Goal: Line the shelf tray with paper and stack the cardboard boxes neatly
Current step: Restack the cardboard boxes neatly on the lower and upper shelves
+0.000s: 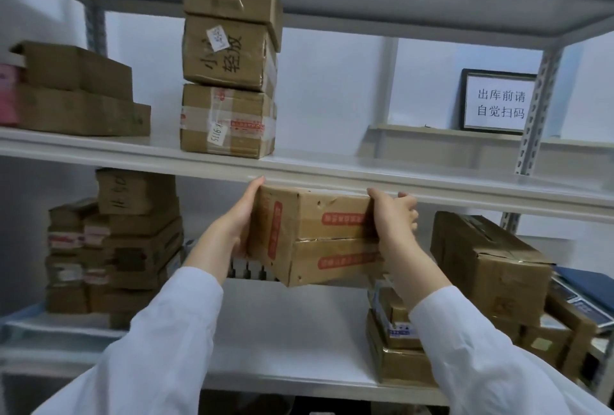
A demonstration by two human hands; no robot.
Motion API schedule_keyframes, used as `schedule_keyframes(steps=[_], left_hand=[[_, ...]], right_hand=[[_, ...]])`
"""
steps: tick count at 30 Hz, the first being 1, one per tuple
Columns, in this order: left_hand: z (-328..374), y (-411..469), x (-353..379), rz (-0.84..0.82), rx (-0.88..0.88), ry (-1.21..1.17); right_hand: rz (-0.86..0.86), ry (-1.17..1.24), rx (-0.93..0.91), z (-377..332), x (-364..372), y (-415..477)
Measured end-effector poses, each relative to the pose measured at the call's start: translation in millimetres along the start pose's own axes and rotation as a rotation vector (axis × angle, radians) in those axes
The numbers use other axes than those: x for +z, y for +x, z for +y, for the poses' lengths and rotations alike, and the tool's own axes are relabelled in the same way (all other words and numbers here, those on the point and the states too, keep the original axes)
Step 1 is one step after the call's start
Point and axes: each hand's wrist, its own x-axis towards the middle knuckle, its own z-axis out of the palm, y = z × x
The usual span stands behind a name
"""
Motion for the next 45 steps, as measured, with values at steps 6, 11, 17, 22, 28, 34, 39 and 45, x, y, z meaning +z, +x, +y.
schedule_keyframes(steps=[6,11,17,22,28,34,39,45], left_hand=[[17,-14,-15,-0.023,0.027,-0.105],[41,-18,-14,-0.021,0.161,-0.246],[65,-11,1,0.058,0.268,-0.459],[83,-1,24,0.228,0.292,-0.385],[95,12,31,0.31,0.337,-0.067],[80,41,17,0.436,0.481,0.212],[77,50,14,0.58,0.515,0.346],[70,63,18,0.633,0.524,0.268]], right_hand=[[-0.011,0.043,-0.158,-31,-5,-20],[-0.01,0.15,-0.443,-67,-16,-19],[-0.233,0.156,-0.631,-73,-7,-10],[-0.588,0.197,-0.598,-58,13,11],[-0.529,0.131,-0.544,-54,27,40],[-0.427,0.1,-0.542,-58,46,56],[-0.307,0.038,-0.532,-56,60,64],[-0.289,0.045,-0.491,-48,66,70]])
